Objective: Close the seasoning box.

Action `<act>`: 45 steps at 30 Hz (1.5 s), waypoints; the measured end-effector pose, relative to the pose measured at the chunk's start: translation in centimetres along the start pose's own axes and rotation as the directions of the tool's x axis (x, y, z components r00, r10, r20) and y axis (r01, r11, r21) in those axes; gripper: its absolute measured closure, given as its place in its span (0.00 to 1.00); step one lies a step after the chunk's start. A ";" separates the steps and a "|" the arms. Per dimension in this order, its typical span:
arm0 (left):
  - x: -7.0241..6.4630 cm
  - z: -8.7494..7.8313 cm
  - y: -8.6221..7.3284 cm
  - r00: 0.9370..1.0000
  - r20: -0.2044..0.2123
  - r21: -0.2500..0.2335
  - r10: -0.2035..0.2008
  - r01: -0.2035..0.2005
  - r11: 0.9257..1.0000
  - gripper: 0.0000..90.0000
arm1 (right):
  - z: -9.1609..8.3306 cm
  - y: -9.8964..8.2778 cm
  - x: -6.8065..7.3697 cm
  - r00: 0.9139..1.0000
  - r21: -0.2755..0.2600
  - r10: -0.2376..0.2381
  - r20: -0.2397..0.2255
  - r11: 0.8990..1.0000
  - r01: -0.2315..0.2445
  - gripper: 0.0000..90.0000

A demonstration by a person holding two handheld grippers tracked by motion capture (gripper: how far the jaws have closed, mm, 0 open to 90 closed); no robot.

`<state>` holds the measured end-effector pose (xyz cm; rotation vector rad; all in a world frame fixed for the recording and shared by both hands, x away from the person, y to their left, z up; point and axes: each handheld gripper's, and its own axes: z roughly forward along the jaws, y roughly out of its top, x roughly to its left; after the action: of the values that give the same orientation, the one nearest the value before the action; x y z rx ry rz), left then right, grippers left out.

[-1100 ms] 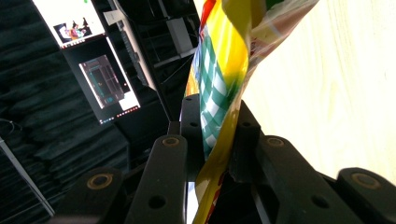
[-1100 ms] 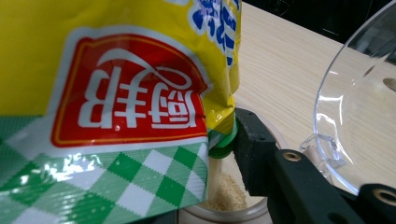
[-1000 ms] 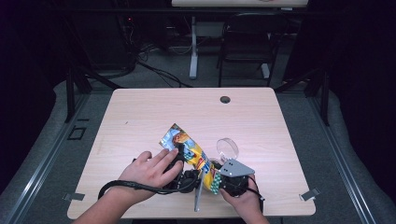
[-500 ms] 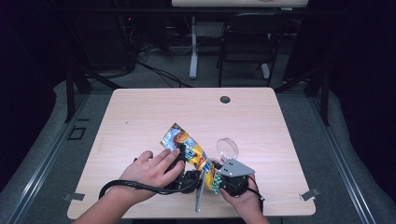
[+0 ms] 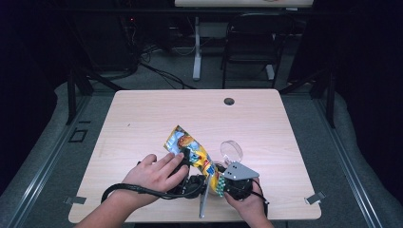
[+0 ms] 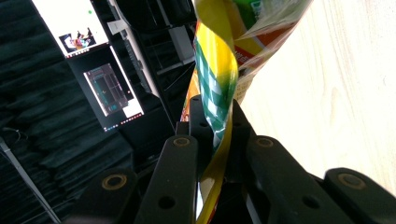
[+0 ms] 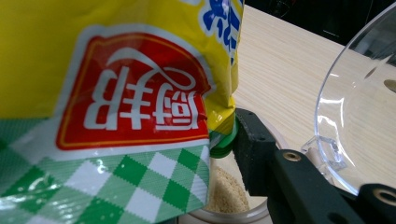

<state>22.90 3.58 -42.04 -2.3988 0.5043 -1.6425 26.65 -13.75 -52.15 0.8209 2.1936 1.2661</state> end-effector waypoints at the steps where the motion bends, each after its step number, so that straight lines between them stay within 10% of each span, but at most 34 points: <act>1: 0.0 0.0 0.0 1.000 0.002 -0.001 0.001 -0.001 1.000 0.96 | 0.0 0.0 0.0 1.000 0.000 -0.001 0.000 1.000 0.001 0.79; 45: 0.8 -0.3 0.4 1.000 0.014 -0.011 0.011 -0.010 1.000 0.97 | -0.1 0.0 0.0 1.000 -0.006 0.010 -0.006 1.000 -0.010 0.79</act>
<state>22.78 2.91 -41.38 -2.4092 0.5237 -1.6221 26.61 -13.80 -52.09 0.8281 2.1916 1.2808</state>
